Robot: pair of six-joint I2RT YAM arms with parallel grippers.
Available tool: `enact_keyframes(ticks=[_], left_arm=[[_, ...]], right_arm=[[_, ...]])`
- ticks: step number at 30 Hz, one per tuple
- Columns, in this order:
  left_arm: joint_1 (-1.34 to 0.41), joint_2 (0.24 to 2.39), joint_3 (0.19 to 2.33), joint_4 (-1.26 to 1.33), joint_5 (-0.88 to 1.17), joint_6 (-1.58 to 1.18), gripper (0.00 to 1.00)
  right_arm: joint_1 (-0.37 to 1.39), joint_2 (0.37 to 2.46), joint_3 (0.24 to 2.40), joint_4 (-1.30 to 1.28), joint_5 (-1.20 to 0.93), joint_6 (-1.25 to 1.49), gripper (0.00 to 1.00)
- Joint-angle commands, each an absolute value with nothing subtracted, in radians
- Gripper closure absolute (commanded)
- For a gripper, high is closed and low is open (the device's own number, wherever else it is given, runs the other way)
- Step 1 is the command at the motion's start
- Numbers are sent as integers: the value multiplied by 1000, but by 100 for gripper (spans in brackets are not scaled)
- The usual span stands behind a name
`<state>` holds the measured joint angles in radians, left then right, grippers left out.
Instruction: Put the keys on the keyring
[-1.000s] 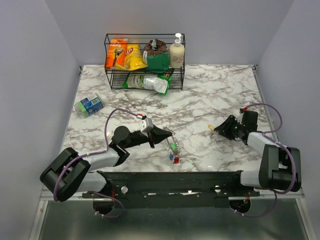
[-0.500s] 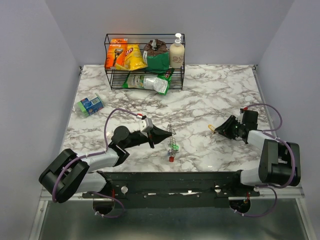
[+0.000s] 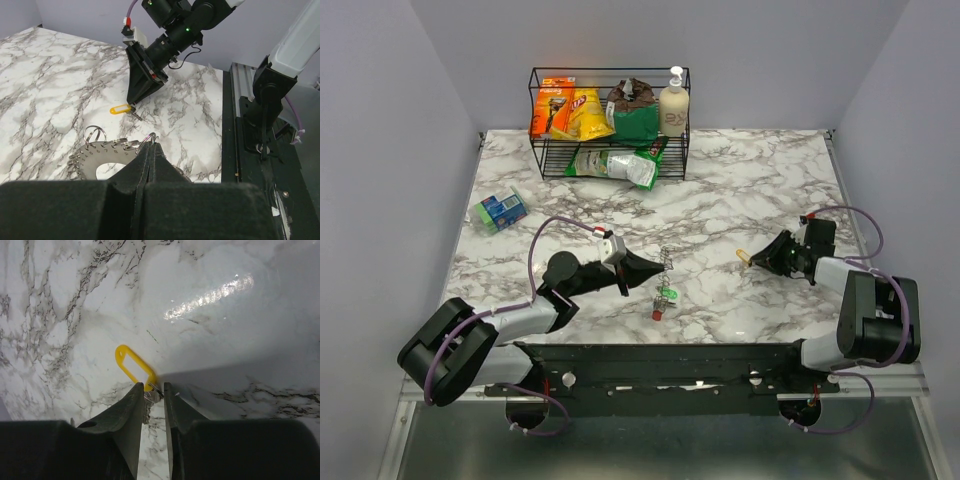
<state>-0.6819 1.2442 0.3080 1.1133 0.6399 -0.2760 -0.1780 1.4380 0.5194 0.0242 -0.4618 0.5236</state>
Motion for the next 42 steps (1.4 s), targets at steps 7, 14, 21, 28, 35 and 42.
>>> enact_keyframes(ticks=[7,14,21,28,35,42], left_arm=[[-681,1229,341,1147,663,-276,100],[-681,1226,336,1152,658,-282,100],[-681,1209,330,1135,653,-275,100],[-681,1195,327,1118,647,-267,100],[-681,1192,324,1120,647,-270,100],[-681,1190,322,1120,652,-270,100]], right_arm=[[-184,1470,542,60,-506,515,77],[-184,1462,534,77,-526,514,99],[-184,1434,519,97,-546,509,99],[-184,1408,512,81,-523,506,98],[-184,1446,531,61,-526,505,82],[-186,1480,552,45,-514,499,75]])
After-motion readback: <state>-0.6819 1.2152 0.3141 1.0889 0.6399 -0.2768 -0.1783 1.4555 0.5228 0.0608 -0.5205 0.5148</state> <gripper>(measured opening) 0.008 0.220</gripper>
